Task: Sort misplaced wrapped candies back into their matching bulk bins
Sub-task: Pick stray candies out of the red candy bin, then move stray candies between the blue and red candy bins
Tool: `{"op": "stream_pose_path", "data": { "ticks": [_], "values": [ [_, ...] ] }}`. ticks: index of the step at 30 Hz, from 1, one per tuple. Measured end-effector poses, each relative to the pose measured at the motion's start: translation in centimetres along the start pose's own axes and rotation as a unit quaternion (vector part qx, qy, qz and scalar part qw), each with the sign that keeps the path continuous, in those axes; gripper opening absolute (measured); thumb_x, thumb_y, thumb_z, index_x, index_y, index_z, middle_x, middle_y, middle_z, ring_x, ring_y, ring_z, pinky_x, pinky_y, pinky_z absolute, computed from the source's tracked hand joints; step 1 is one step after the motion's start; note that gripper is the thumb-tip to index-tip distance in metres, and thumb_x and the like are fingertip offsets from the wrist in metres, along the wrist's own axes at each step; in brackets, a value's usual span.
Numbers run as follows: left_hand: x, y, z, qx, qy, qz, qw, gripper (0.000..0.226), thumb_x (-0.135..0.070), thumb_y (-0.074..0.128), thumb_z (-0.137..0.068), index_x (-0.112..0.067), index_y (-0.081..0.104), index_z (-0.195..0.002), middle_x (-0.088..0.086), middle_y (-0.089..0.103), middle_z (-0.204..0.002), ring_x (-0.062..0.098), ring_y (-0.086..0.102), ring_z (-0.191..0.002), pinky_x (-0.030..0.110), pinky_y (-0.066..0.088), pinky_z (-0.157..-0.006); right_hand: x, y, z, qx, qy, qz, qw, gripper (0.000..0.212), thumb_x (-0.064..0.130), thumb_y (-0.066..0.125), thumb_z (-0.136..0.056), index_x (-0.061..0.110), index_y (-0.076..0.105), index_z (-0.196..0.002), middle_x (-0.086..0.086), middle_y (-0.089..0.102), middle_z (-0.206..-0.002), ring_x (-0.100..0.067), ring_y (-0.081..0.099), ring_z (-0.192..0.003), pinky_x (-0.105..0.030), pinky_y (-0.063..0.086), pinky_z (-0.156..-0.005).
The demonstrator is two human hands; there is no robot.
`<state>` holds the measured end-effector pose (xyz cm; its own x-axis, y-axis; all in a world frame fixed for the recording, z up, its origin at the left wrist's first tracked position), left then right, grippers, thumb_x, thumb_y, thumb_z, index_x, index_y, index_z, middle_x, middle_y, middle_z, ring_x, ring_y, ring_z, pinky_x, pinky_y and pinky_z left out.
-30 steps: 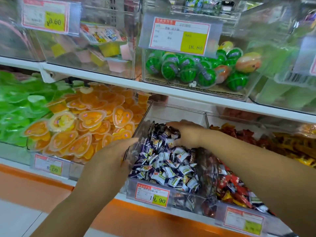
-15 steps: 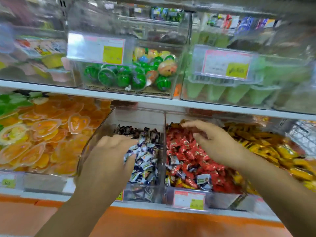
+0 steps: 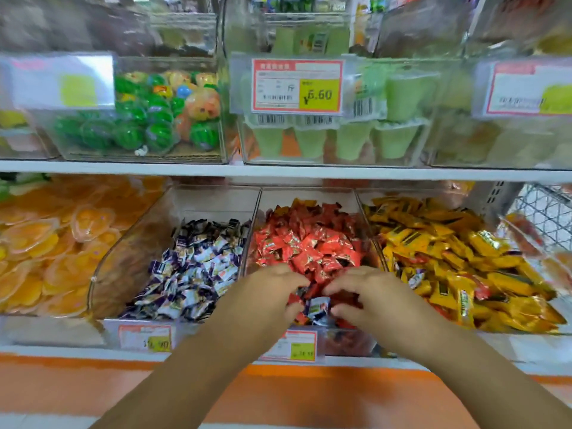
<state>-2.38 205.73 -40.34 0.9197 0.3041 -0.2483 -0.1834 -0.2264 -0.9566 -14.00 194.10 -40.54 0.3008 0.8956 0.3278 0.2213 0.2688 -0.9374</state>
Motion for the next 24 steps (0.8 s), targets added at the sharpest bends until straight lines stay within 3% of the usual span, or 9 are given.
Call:
{"op": "stream_pose_path", "data": {
  "ticks": [2, 5, 9, 13, 18, 21, 24],
  "values": [
    [0.3, 0.6, -0.6, 0.028, 0.001, -0.013, 1.000, 0.040, -0.035, 0.057, -0.093, -0.037, 0.051, -0.132, -0.014, 0.050, -0.113, 0.009, 0.052, -0.106, 0.029, 0.046, -0.092, 0.7, 1.0, -0.5, 0.027, -0.002, 0.063, 0.998, 0.038, 0.038, 0.060, -0.090, 0.035, 0.056, -0.128, 0.014, 0.051, -0.127, -0.006, 0.042, -0.122, -0.022, 0.038, -0.099],
    [0.8, 1.1, -1.2, 0.055, 0.003, -0.029, 0.998, 0.041, -0.037, 0.060, -0.091, -0.035, 0.052, -0.132, -0.013, 0.050, -0.123, 0.010, 0.049, -0.114, 0.029, 0.045, -0.093, 1.1, 1.7, -1.3, 0.034, 0.011, 0.101, 0.994, 0.036, 0.039, 0.058, -0.090, 0.035, 0.057, -0.126, 0.008, 0.048, -0.122, -0.014, 0.039, -0.121, -0.030, 0.043, -0.094],
    [1.4, 1.1, -1.4, 0.057, 0.010, -0.027, 0.998, 0.045, -0.035, 0.059, -0.092, -0.031, 0.049, -0.136, -0.008, 0.050, -0.127, 0.013, 0.047, -0.117, 0.029, 0.042, -0.095, 0.5, 1.2, -1.8, 0.002, 0.044, 0.060, 0.997, 0.026, 0.031, 0.060, -0.091, 0.028, 0.062, -0.116, 0.007, 0.044, -0.117, -0.012, 0.043, -0.116, -0.021, 0.039, -0.091],
    [2.1, 0.4, -2.1, 0.048, 0.005, 0.009, 0.999, 0.042, -0.030, 0.060, -0.093, -0.028, 0.053, -0.133, -0.006, 0.054, -0.125, 0.013, 0.052, -0.110, 0.031, 0.046, -0.095, -0.1, -0.2, -2.0, -0.035, 0.071, 0.041, 0.996, 0.026, 0.024, 0.060, -0.093, 0.025, 0.062, -0.119, 0.013, 0.039, -0.106, -0.001, 0.041, -0.091, -0.009, 0.026, -0.077],
    [2.6, 0.0, -2.2, 0.018, 0.006, 0.033, 0.999, 0.036, -0.025, 0.063, -0.091, -0.030, 0.059, -0.127, -0.010, 0.057, -0.115, 0.008, 0.054, -0.101, 0.031, 0.049, -0.092, -0.3, -1.1, -2.3, -0.047, 0.096, 0.028, 0.994, 0.028, 0.023, 0.059, -0.094, 0.025, 0.061, -0.121, 0.006, 0.050, -0.121, -0.002, 0.043, -0.086, -0.012, 0.031, -0.076],
    [2.7, 0.0, -2.6, 0.021, -0.001, 0.030, 0.999, 0.030, -0.024, 0.065, -0.090, -0.028, 0.063, -0.120, -0.010, 0.056, -0.109, 0.008, 0.053, -0.095, 0.030, 0.049, -0.089, -0.3, -1.3, -2.5, -0.079, 0.098, -0.007, 0.992, 0.020, 0.028, 0.063, -0.091, 0.029, 0.062, -0.110, 0.014, 0.052, -0.101, -0.002, 0.048, -0.077, -0.011, 0.033, -0.067],
    [2.6, -0.3, -3.0, 0.016, -0.013, 0.015, 1.000, 0.021, -0.024, 0.059, -0.093, -0.027, 0.065, -0.113, -0.010, 0.055, -0.107, 0.009, 0.055, -0.095, 0.030, 0.048, -0.087, 0.5, -1.6, -2.7, -0.126, 0.086, -0.121, 0.981, 0.015, 0.030, 0.068, -0.087, 0.037, 0.056, -0.092, 0.015, 0.056, -0.081, -0.002, 0.056, -0.073, -0.011, 0.041, -0.060]
  ]
}}
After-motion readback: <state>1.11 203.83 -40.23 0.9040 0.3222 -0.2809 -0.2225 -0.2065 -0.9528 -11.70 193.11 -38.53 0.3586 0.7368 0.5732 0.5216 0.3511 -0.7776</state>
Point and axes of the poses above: each hand's wrist, its own z-axis away from the middle knuckle, its own y-axis out of the palm, x = y × z, the point moved 4 cm from there along -z, towards the middle knuckle
